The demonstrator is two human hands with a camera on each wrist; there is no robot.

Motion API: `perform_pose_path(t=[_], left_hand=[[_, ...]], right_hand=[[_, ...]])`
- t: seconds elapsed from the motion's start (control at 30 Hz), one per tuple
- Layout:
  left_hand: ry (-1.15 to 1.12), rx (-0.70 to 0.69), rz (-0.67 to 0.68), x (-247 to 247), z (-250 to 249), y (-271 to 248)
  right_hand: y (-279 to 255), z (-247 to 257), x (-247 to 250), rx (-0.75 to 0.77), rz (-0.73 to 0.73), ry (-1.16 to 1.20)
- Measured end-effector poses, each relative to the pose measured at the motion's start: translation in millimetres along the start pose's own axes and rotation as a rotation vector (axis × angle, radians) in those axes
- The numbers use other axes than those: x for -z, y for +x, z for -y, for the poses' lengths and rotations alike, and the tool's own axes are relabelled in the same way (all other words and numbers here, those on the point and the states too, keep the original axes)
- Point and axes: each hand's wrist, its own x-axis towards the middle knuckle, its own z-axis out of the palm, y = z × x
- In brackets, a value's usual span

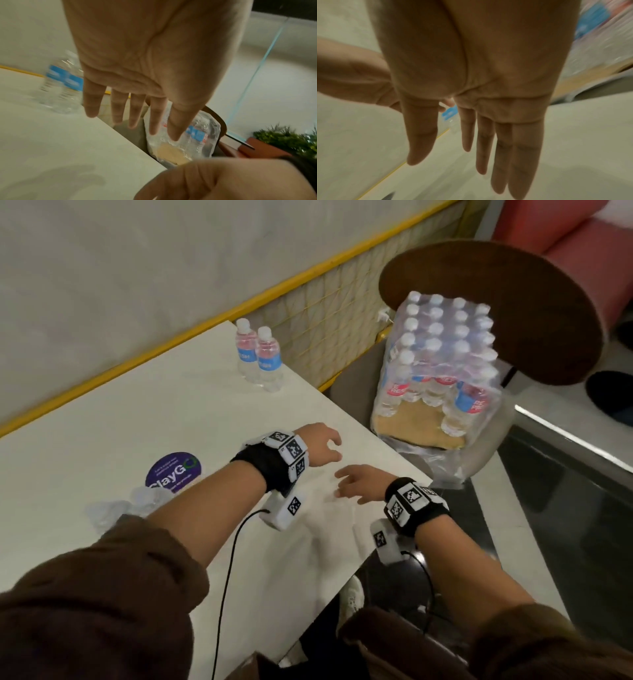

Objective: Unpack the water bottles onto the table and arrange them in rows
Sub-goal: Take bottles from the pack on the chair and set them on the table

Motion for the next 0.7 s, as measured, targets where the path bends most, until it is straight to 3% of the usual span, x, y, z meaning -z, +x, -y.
perform_pose_path(t=[0.1, 0.27, 0.33, 0.47, 0.6, 0.7], left_hand=[[-0.009, -0.042, -0.060, 2.0, -39.3, 48.6], [-0.155, -0.087, -0.126, 17.9, -87.1, 105.8], [-0.218, -0.088, -0.160, 18.6, -97.0, 119.1], [-0.300, -0.067, -0.168, 12.8, -103.1, 126.4], [-0.346, -0.063, -0.130, 11.4, -98.7, 130.2], [-0.432, -0.096, -0.021, 14.8, -110.4, 129.3]], right_hand=[[-0.9, -22.1, 54.5, -0.028, -0.216, 0.122], [0.3, -49.3, 143.3, -0.066, -0.840, 0.359], [7.7, -57.4, 171.1, -0.087, -0.983, 0.454], [28.7, -69.5, 197.4, -0.146, -0.997, 0.532], [32.5, -75.2, 205.9, -0.080, -1.040, 0.576], [32.8, -70.5, 188.4, 0.025, -0.983, 0.506]])
